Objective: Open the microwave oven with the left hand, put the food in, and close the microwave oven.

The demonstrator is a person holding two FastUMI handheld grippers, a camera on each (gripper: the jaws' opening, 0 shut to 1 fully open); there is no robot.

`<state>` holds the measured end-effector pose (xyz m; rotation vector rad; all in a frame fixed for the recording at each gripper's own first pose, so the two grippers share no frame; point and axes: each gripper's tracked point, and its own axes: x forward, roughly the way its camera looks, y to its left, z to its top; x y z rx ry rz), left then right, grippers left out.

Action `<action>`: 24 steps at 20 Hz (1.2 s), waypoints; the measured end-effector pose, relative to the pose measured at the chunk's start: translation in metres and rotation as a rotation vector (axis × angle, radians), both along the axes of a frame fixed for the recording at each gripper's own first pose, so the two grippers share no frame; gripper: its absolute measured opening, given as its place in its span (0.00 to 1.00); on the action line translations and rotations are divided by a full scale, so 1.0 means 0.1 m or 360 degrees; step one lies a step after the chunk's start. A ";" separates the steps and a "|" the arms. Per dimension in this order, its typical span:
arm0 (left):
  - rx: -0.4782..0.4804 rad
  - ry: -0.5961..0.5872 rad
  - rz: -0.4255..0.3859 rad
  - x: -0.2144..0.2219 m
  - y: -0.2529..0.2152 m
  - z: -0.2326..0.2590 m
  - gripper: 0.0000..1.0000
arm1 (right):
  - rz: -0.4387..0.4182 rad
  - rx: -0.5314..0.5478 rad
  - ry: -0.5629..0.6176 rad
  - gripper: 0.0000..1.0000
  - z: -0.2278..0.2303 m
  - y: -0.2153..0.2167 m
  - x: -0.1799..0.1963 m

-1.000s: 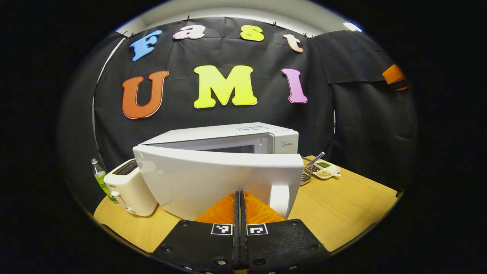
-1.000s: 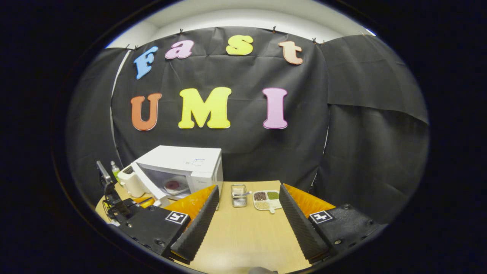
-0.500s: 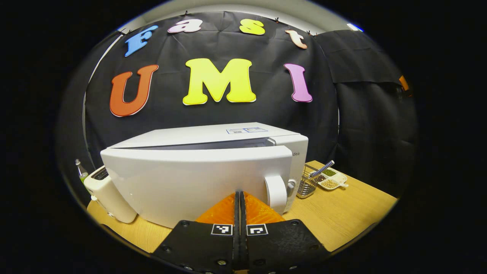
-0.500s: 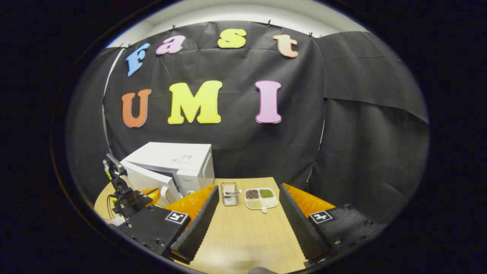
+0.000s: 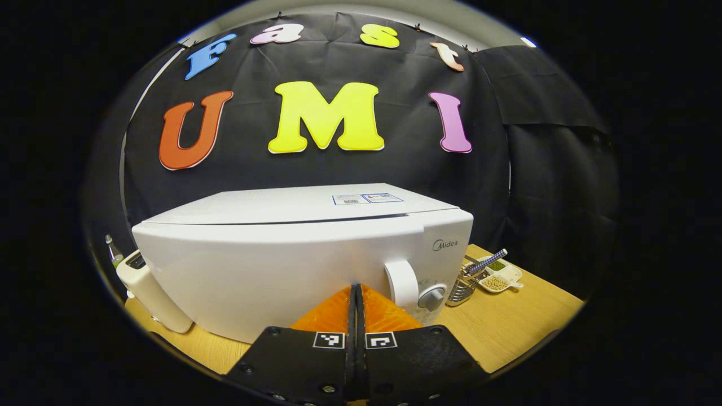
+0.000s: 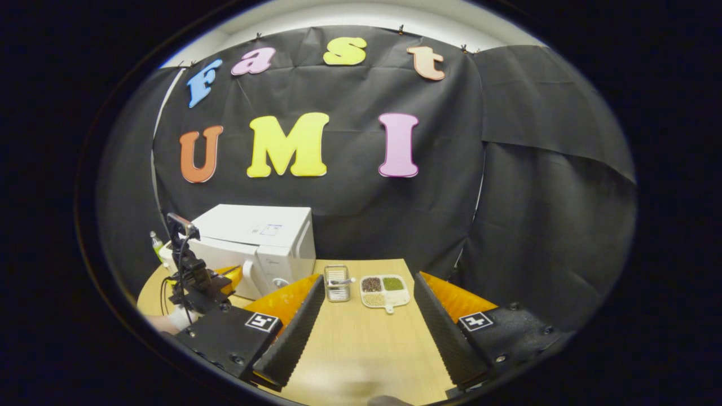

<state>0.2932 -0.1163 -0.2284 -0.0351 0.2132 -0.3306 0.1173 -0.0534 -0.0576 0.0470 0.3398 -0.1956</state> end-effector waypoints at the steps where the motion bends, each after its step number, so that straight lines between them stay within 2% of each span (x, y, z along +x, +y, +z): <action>1: 0.0006 -0.0001 0.0008 0.00 0.00 0.01 0.00 | 0.0001 0.0005 0.0000 1.00 -0.01 0.00 0.00; 4: -0.0014 0.0033 0.0028 0.09 -0.06 0.02 0.00 | 0.0017 0.0022 -0.0004 1.00 -0.02 0.05 0.01; 5: -0.0048 0.0076 0.0067 0.10 -0.08 -0.01 0.00 | 0.0020 0.0026 -0.0004 0.92 -0.02 0.07 0.01; 6: -0.0043 0.0090 0.0082 0.07 -0.08 0.00 0.00 | 0.0034 0.0023 0.0000 0.92 -0.02 0.09 0.01; 7: -0.0003 0.0091 0.0099 0.04 -0.05 -0.01 0.00 | 0.0038 0.0017 -0.0004 1.00 -0.01 0.11 -0.01; 8: 0.0046 0.0104 0.0152 -0.02 0.01 -0.03 0.00 | 0.0041 0.0011 -0.0008 1.00 0.00 0.12 -0.03; 9: 0.0050 0.0099 0.0145 -0.11 0.06 -0.02 0.00 | 0.0042 0.0008 -0.0021 0.92 0.03 0.13 -0.04; 10: 0.0044 0.0106 0.0144 -0.21 0.09 -0.01 0.05 | 0.0036 0.0006 -0.0042 0.92 0.05 0.14 -0.07; 12: 0.0054 0.0098 0.0172 -0.53 0.30 0.09 0.66 | 0.0033 -0.0011 -0.0065 0.92 0.06 0.17 -0.10; 13: 0.0094 0.0071 0.0200 -0.59 0.40 0.13 0.96 | 0.0043 -0.0018 -0.0066 1.00 0.03 0.22 -0.14; 14: 0.0128 0.0054 0.0213 -0.74 0.50 0.20 0.96 | 0.0051 -0.0023 -0.0065 1.00 0.00 0.27 -0.18; 15: 0.0137 0.0058 0.0210 -0.90 0.58 0.26 0.96 | 0.0060 -0.0017 -0.0072 0.92 -0.03 0.33 -0.24; 16: 0.0129 0.0037 0.0207 -1.05 0.65 0.39 0.96 | 0.0063 -0.0009 -0.0076 0.92 -0.04 0.38 -0.27; 17: 0.0116 0.0005 0.0212 -1.21 0.74 0.55 0.96 | 0.0066 0.0006 -0.0077 1.00 -0.08 0.45 -0.32; 20: 0.0046 -0.0017 0.0224 -1.65 0.97 0.90 0.96 | 0.0092 0.0034 -0.0083 1.00 -0.14 0.68 -0.45; 21: 0.0034 -0.0014 0.0237 -1.81 1.07 1.00 0.96 | 0.0095 0.0038 -0.0094 0.92 -0.15 0.75 -0.50; 22: 0.0032 -0.0018 0.0269 -1.95 1.18 1.13 0.96 | 0.0099 0.0044 -0.0109 1.00 -0.13 0.82 -0.54; 23: 0.0021 -0.0046 0.0290 -2.08 1.28 1.28 0.96 | 0.0106 0.0052 -0.0128 0.92 -0.11 0.90 -0.58; 24: 0.0009 -0.0072 0.0285 -2.19 1.33 1.42 0.96 | 0.0113 0.0060 -0.0144 1.00 -0.08 0.98 -0.61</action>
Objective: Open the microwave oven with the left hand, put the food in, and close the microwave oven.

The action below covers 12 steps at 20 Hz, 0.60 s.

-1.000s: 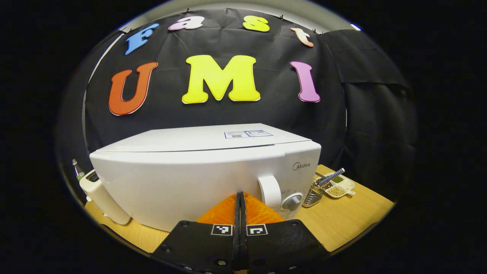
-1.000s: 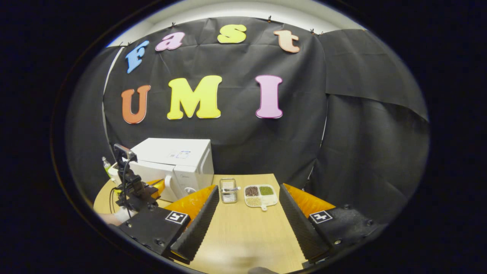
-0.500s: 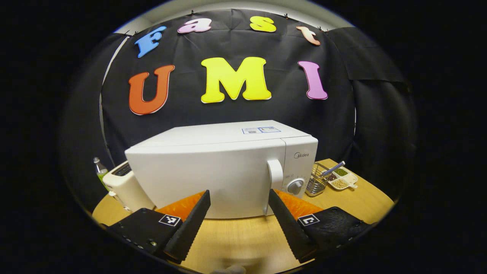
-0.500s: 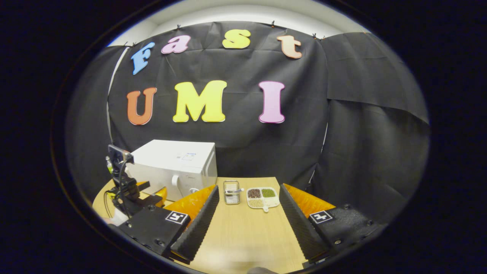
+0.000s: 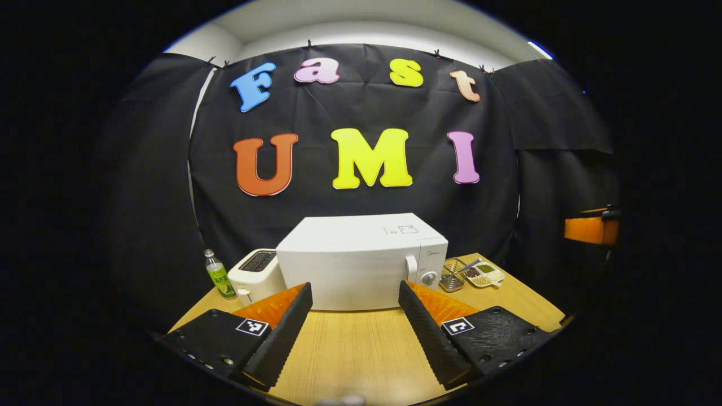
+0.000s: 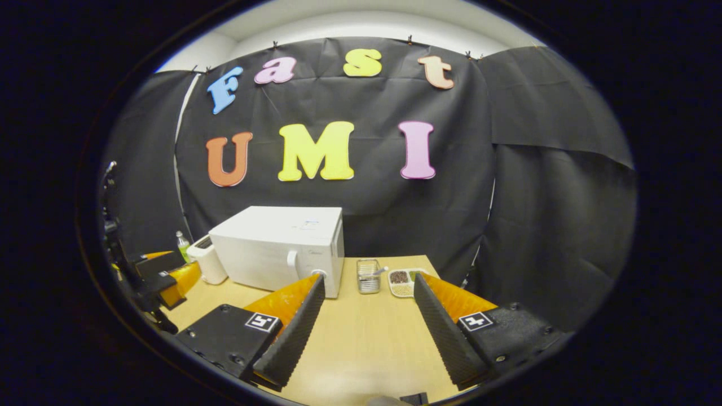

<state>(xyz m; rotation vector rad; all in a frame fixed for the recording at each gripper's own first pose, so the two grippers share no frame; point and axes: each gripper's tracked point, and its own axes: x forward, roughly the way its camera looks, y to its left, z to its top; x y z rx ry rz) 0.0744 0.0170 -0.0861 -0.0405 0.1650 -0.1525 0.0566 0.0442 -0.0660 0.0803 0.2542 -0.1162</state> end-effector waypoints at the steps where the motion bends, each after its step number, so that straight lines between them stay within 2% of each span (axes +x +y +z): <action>1: 0.0005 -0.0012 0.0002 -0.09 0.06 0.09 0.95 | 0.0007 0.0006 -0.0016 0.92 0.01 0.07 -0.04; 4: -0.0005 -0.0069 0.0012 -0.32 0.24 0.40 0.96 | 0.0037 0.0028 -0.0068 0.92 0.10 0.25 -0.12; 9: -0.0015 -0.0149 0.0075 -0.43 0.52 0.74 0.96 | 0.0060 0.0029 -0.0178 0.92 0.38 0.41 -0.19; 10: -0.0009 -0.0173 0.0080 -0.44 0.56 0.81 0.96 | 0.0066 0.0024 -0.0191 1.00 0.43 0.44 -0.18; 11: -0.0004 -0.0189 0.0097 -0.46 0.60 0.85 0.96 | 0.0072 0.0017 -0.0206 0.92 0.46 0.46 -0.18; 12: -0.0008 -0.0205 0.0104 -0.46 0.62 0.88 0.96 | 0.0077 0.0019 -0.0213 1.00 0.48 0.49 -0.17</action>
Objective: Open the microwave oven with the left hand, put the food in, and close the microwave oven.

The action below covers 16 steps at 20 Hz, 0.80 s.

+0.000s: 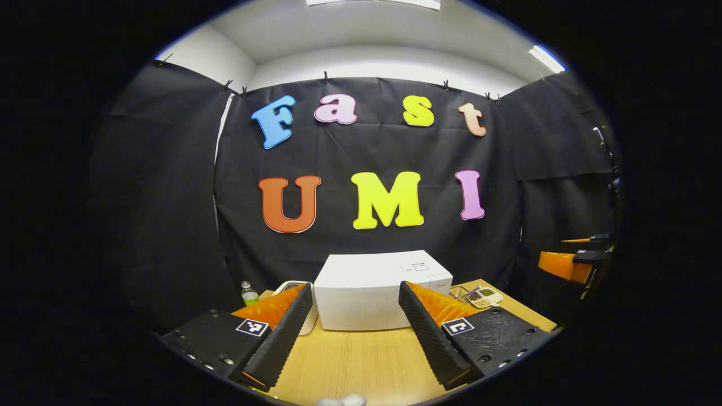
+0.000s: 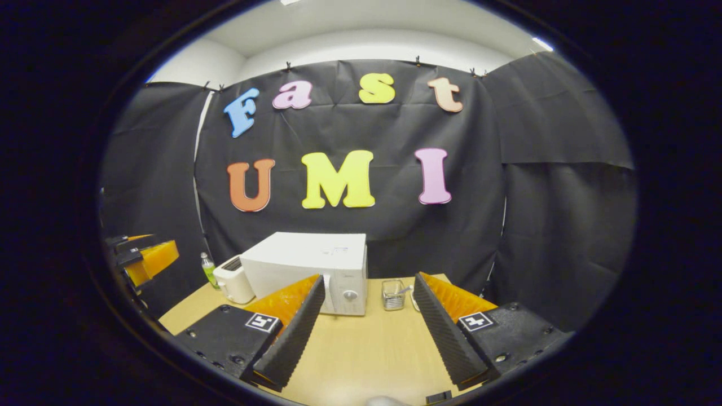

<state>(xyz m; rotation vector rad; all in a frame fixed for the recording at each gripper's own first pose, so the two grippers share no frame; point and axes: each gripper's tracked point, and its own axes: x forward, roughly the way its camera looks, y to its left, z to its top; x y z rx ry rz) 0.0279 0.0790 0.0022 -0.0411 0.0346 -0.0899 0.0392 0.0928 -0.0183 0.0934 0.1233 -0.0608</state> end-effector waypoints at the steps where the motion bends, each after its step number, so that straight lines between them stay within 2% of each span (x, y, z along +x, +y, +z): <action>1: -0.0016 -0.0010 0.0002 -0.02 0.00 0.03 0.96 | 0.0014 0.0003 -0.0005 0.92 0.03 0.04 0.00; 3: -0.0027 -0.0008 0.0006 -0.04 0.02 0.03 0.96 | 0.0018 -0.0015 -0.0028 0.92 0.09 0.07 0.00; 4: -0.0028 -0.0005 0.0009 -0.04 0.02 0.02 0.96 | 0.0022 -0.0025 -0.0038 1.00 0.12 0.08 0.00; 5: -0.0029 -0.0007 0.0011 -0.04 0.02 0.03 0.96 | 0.0031 -0.0023 -0.0050 0.92 0.16 0.10 -0.01; 10: -0.0020 -0.0014 0.0008 -0.02 0.04 0.10 0.96 | 0.0033 -0.0009 -0.0094 0.92 0.27 0.10 -0.01; 11: -0.0022 -0.0022 0.0007 -0.02 0.03 0.12 0.96 | 0.0028 -0.0011 -0.0104 1.00 0.28 0.09 -0.02; 15: -0.0029 -0.0041 -0.0002 -0.03 0.02 0.19 0.96 | 0.0040 0.0000 -0.0101 1.00 0.28 0.12 -0.02; 16: -0.0033 -0.0047 -0.0002 -0.04 0.02 0.20 0.96 | 0.0042 -0.0001 -0.0100 0.92 0.29 0.12 -0.02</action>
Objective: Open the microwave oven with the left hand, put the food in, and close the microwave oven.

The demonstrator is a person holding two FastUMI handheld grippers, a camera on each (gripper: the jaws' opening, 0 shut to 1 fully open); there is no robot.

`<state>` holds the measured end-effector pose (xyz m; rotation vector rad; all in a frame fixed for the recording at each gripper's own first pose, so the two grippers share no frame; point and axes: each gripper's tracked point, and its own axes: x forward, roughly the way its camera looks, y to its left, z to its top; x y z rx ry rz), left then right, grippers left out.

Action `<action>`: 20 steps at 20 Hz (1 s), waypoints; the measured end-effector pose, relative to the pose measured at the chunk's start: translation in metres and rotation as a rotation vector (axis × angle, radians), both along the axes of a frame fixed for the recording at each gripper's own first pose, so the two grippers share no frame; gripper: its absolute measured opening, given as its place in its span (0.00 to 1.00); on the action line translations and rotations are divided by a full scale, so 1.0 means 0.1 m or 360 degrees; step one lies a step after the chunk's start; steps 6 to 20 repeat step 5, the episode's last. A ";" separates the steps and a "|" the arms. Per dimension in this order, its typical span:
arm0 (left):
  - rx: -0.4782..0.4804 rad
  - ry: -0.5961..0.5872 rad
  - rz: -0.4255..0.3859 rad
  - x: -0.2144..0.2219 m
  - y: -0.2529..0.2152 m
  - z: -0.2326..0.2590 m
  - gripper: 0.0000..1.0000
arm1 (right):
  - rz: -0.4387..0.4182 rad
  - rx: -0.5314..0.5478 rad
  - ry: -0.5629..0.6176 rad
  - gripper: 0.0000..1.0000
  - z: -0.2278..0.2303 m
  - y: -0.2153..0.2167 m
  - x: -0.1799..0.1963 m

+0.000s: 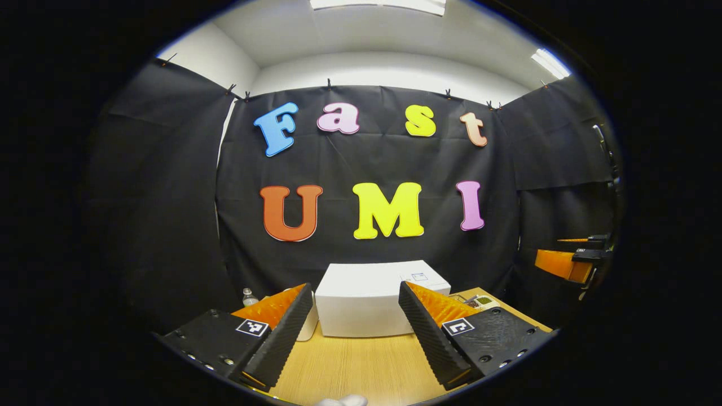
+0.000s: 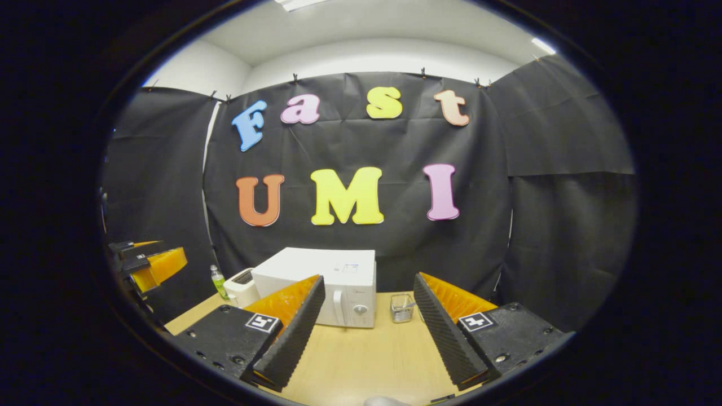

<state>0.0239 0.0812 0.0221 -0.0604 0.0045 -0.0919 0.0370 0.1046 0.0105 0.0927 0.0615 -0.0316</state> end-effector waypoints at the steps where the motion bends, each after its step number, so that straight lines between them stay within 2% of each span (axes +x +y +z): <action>1: -0.0006 -0.0007 -0.0008 0.00 -0.02 0.02 0.96 | 0.0001 -0.0002 -0.0002 1.00 0.01 -0.01 0.01; 20: -0.0003 -0.0010 -0.0008 0.01 -0.02 0.04 0.96 | -0.0023 -0.0002 -0.0013 1.00 0.04 -0.07 0.01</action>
